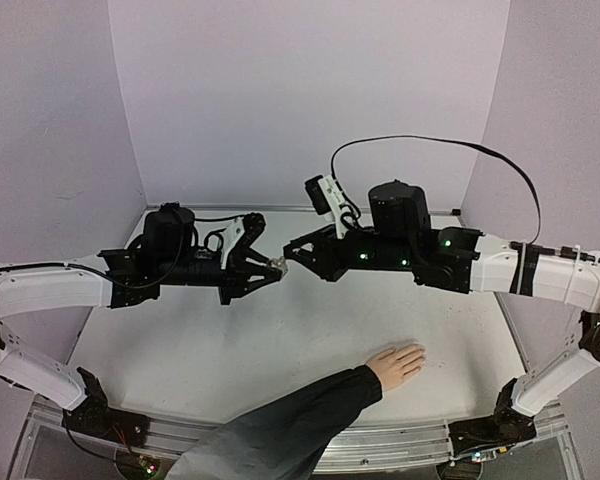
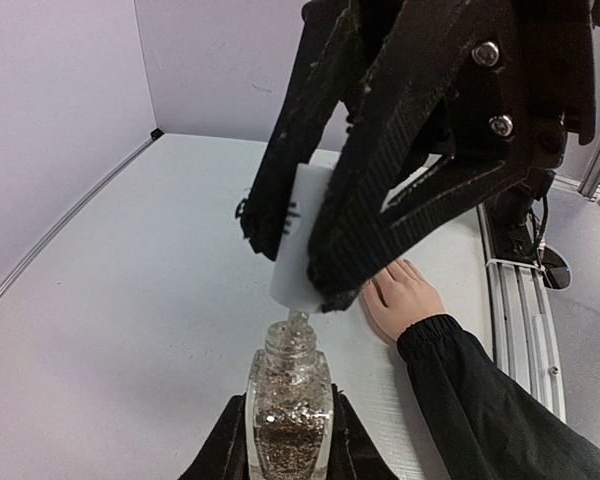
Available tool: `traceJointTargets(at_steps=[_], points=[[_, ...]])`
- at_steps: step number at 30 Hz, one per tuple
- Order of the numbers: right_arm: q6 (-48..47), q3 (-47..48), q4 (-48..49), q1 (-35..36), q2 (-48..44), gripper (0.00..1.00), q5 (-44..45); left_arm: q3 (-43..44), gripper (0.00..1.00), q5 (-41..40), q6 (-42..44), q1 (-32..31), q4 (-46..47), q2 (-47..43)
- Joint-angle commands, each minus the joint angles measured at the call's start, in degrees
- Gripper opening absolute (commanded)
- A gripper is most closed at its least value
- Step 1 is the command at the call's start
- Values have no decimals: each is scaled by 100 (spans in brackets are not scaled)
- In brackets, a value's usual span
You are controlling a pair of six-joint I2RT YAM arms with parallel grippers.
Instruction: Paint the nails
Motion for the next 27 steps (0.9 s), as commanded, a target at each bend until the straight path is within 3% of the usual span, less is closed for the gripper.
traceJointTargets(at_steps=[1, 9, 13, 17, 23, 27], points=[[116, 133, 280, 20, 75, 0, -275, 136, 0, 33, 86, -9, 133, -241], [218, 313, 243, -102, 270, 0, -1054, 109, 0, 285, 140, -5, 159, -356], [272, 493, 114, -402, 433, 0, -2234, 42, 0, 497, 256, -12, 194, -522], [-137, 1049, -636, -612, 882, 0, -3197, 149, 0, 833, 304, -13, 195, -505], [-1009, 1974, -2298, -613, 1649, 0, -3000, 583, 0, 549, 143, -14, 195, -190], [-934, 2147, -2454, -613, 1911, 0, -2900, 762, 0, -95, 141, -14, 208, -78]])
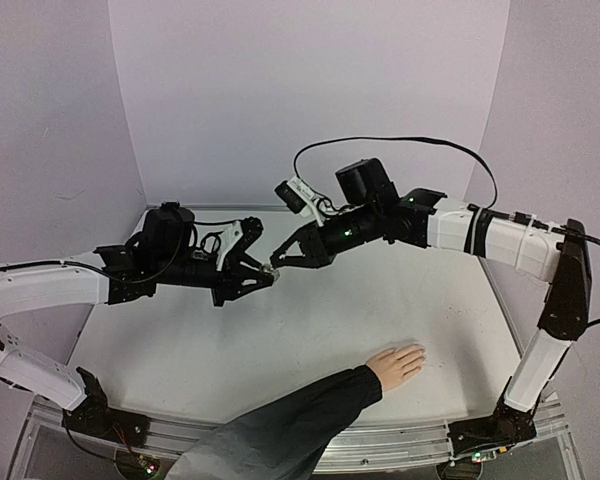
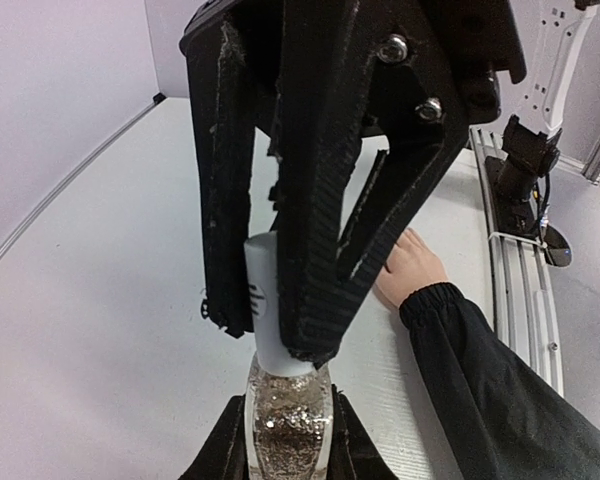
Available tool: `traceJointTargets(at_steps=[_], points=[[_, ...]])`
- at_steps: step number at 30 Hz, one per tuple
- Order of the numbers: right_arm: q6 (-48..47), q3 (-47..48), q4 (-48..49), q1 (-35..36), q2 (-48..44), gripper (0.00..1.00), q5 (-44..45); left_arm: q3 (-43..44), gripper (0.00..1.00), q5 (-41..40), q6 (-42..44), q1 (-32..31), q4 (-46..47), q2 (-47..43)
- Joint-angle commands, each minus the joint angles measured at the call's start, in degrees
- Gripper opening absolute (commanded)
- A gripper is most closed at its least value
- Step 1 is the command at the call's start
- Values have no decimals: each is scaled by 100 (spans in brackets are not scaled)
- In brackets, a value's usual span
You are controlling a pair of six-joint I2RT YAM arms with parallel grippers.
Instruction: Paint the nails
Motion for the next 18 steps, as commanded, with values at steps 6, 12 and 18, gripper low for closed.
traceJointTargets(at_steps=[6, 12, 18], points=[[489, 367, -197, 252, 624, 0, 388, 520, 0, -1220, -81, -143, 1759, 120], [3273, 340, 895, 615, 942, 0, 1863, 185, 0, -2148, 318, -276, 3463, 533], [4084, 1345, 855, 1210, 1654, 0, 3054, 260, 0, -2547, 1003, -529, 4116, 1089]])
